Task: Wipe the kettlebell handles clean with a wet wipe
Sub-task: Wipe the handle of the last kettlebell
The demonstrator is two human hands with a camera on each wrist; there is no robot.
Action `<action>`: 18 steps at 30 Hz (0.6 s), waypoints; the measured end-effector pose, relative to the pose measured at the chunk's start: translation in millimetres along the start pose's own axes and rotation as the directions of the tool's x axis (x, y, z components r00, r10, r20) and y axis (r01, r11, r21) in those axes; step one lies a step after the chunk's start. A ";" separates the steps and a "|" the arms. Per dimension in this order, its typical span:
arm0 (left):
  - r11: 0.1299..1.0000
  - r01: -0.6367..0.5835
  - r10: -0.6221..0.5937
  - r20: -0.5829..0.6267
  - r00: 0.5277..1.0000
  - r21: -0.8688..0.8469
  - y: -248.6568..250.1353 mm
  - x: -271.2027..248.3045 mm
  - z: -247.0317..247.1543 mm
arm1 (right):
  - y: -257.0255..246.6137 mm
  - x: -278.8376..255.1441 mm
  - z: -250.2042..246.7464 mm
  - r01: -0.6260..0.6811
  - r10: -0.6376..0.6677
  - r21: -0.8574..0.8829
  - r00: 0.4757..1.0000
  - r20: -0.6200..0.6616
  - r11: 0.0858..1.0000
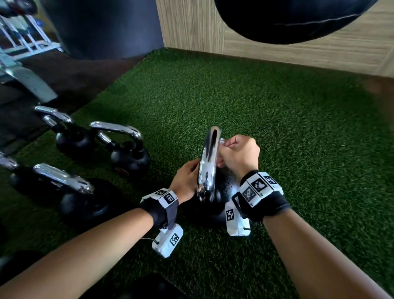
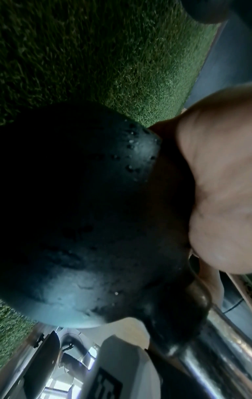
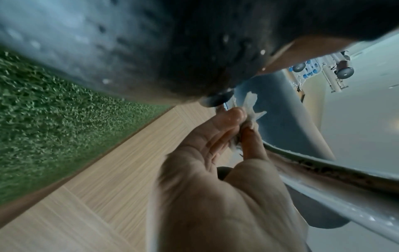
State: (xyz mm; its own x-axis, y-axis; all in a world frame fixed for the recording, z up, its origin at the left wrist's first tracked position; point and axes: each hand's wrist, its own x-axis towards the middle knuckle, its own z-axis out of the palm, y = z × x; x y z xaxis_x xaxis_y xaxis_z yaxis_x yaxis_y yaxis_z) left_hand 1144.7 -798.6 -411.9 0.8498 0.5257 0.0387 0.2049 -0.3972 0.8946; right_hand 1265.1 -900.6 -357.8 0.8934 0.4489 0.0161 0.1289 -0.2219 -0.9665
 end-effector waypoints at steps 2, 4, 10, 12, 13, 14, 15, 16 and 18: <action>1.000 -0.011 0.011 0.008 1.000 0.022 0.4 0.2 -1.0 | -1.5 1.1 0.8 -0.021 0.020 -0.096 1.000 -0.011 0.995; 0.999 -0.026 0.026 0.025 0.999 0.028 -0.2 0.7 -1.3 | -2.1 0.0 2.4 -0.064 0.067 -0.184 0.998 0.011 0.981; 1.000 -0.021 0.020 0.052 0.998 0.017 -8.5 4.9 -1.1 | -9.4 -6.7 7.5 -0.103 0.099 -0.371 0.995 -0.030 0.923; 1.000 -0.023 0.022 0.114 0.993 0.007 -9.4 8.1 -3.9 | -14.5 -16.0 1.4 -0.045 0.047 -0.401 0.999 -0.004 0.915; 1.000 -0.002 0.000 0.154 0.988 0.010 -8.8 12.3 -7.0 | -15.7 -21.9 -4.3 0.002 0.016 -0.390 0.999 0.042 0.921; 0.998 0.033 -0.042 0.194 0.980 0.051 -6.2 18.2 -11.2 | -16.2 -28.6 -12.0 0.031 0.002 -0.337 0.995 0.097 0.941; 0.991 0.065 -0.091 0.230 0.969 0.119 -5.0 25.4 -17.5 | -18.3 -37.3 -21.1 0.027 0.012 -0.258 0.989 0.147 0.966; 0.982 0.072 -0.116 0.260 0.959 0.173 -4.7 33.0 -25.0 | -21.1 -46.2 -29.5 -0.005 0.042 -0.181 0.978 0.203 0.984; 0.970 0.002 -0.063 0.244 0.968 0.242 1.6 45.0 -44.0 | -25.4 -63.7 -42.1 -0.011 0.064 -0.166 0.947 0.315 0.986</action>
State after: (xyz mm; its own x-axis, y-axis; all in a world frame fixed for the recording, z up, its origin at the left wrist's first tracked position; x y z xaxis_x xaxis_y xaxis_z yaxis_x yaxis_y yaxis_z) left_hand 1161.9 -742.4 -389.1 0.9280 0.3502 -0.1271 0.3178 -0.5661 0.7606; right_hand 1223.0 -960.0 -323.4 0.7183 0.6840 -0.1270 0.1885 -0.3671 -0.9109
